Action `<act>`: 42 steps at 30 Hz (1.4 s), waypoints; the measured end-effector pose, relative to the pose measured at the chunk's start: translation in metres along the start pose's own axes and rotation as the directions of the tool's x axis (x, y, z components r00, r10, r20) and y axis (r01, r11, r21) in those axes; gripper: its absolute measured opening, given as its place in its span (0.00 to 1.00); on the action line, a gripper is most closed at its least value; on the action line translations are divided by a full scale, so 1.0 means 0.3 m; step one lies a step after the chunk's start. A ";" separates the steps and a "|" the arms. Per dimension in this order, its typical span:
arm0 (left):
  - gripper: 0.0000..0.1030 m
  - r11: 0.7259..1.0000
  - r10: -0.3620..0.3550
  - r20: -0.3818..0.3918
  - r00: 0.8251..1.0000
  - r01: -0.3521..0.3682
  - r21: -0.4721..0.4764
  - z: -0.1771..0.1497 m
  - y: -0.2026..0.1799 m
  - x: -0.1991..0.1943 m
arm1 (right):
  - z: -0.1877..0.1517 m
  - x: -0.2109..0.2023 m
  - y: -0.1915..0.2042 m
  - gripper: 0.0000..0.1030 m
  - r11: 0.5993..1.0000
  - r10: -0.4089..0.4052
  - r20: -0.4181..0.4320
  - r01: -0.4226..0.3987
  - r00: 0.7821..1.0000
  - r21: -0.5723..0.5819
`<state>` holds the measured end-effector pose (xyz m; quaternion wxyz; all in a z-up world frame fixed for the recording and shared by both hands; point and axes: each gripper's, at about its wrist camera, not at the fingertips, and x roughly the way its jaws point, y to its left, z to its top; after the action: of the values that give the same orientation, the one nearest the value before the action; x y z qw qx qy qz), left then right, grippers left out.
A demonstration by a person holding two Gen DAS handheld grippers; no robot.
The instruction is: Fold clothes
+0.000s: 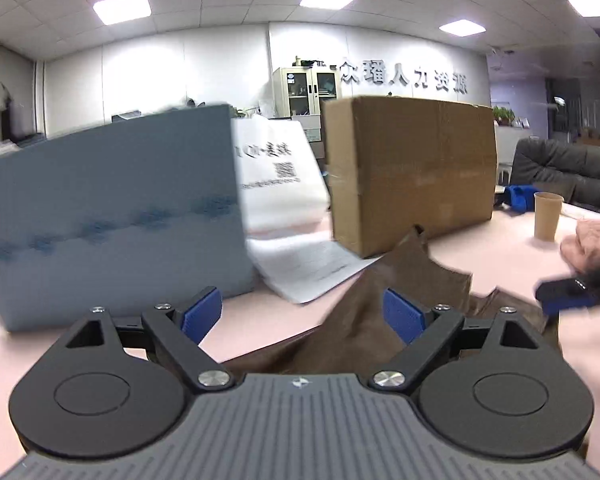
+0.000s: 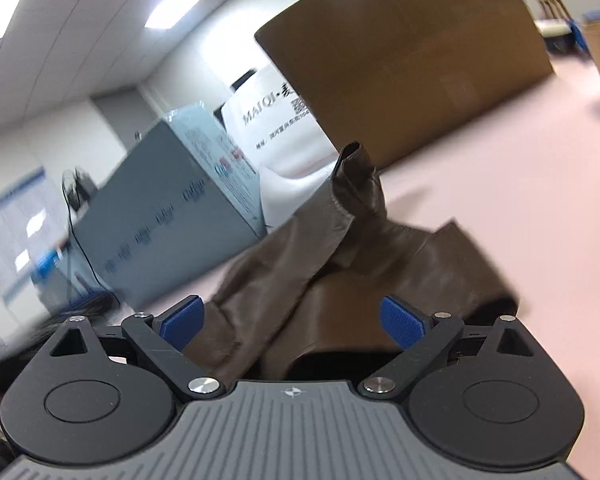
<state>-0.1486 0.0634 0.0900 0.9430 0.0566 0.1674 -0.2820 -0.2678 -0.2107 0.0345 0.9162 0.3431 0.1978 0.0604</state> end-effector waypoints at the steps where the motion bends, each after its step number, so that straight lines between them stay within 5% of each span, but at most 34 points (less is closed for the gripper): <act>1: 0.84 1.000 -0.003 -0.023 1.000 0.003 -0.012 -0.009 0.000 0.042 | -0.004 0.015 0.008 0.93 1.000 0.001 -0.004 -0.001 1.000 0.020; 2: 0.84 1.000 -0.006 -0.045 0.999 0.005 -0.023 -0.018 0.002 0.084 | -0.014 0.018 0.007 0.92 0.999 0.002 -0.012 -0.002 1.000 0.049; 4: 0.84 0.998 0.010 -0.093 0.996 -0.015 -0.060 -0.047 0.026 0.161 | -0.021 0.029 -0.002 0.74 0.996 -0.004 -0.039 0.007 0.999 0.089; 9: 0.84 0.974 -0.024 -0.216 0.976 -0.026 -0.226 -0.132 0.180 0.238 | -0.018 0.095 -0.095 0.48 0.968 -0.030 -0.109 0.056 0.994 0.244; 11: 0.84 0.966 -0.041 -0.232 0.972 -0.021 -0.258 -0.147 0.216 0.242 | -0.019 0.125 -0.128 0.28 0.948 0.003 -0.080 0.023 0.997 0.317; 12: 0.84 0.967 -0.040 -0.230 0.972 -0.021 -0.255 -0.152 0.220 0.242 | -0.019 0.132 -0.133 0.03 0.945 0.014 -0.064 0.008 0.998 0.326; 22: 0.84 0.984 0.008 -0.152 0.988 -0.035 -0.175 -0.137 0.190 0.179 | -0.033 -0.017 -0.077 0.02 0.990 -0.036 0.010 0.035 0.999 0.136; 31: 0.84 0.980 0.091 -0.214 0.973 -0.125 -0.152 -0.147 0.195 0.212 | -0.071 -0.209 -0.102 0.02 0.991 -0.086 -0.023 0.088 0.996 0.100; 38: 0.84 0.977 0.147 -0.230 0.962 -0.178 -0.121 -0.148 0.203 0.203 | -0.125 -0.228 -0.177 0.02 0.981 -0.149 -0.106 0.160 0.983 0.108; 41: 0.84 0.978 0.170 -0.215 0.962 -0.192 -0.086 -0.145 0.208 0.176 | -0.103 -0.251 -0.149 0.28 0.985 -0.163 -0.102 0.168 0.981 0.042; 42: 0.84 0.978 0.174 -0.204 0.963 -0.193 -0.079 -0.141 0.213 0.162 | -0.091 -0.264 -0.138 0.47 0.984 -0.176 -0.091 0.178 0.980 0.013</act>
<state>-0.0873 0.1002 0.0341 0.9457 0.0528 0.2671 -0.1777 -0.3522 -0.2451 0.0143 0.9046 0.3307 0.2690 -0.0080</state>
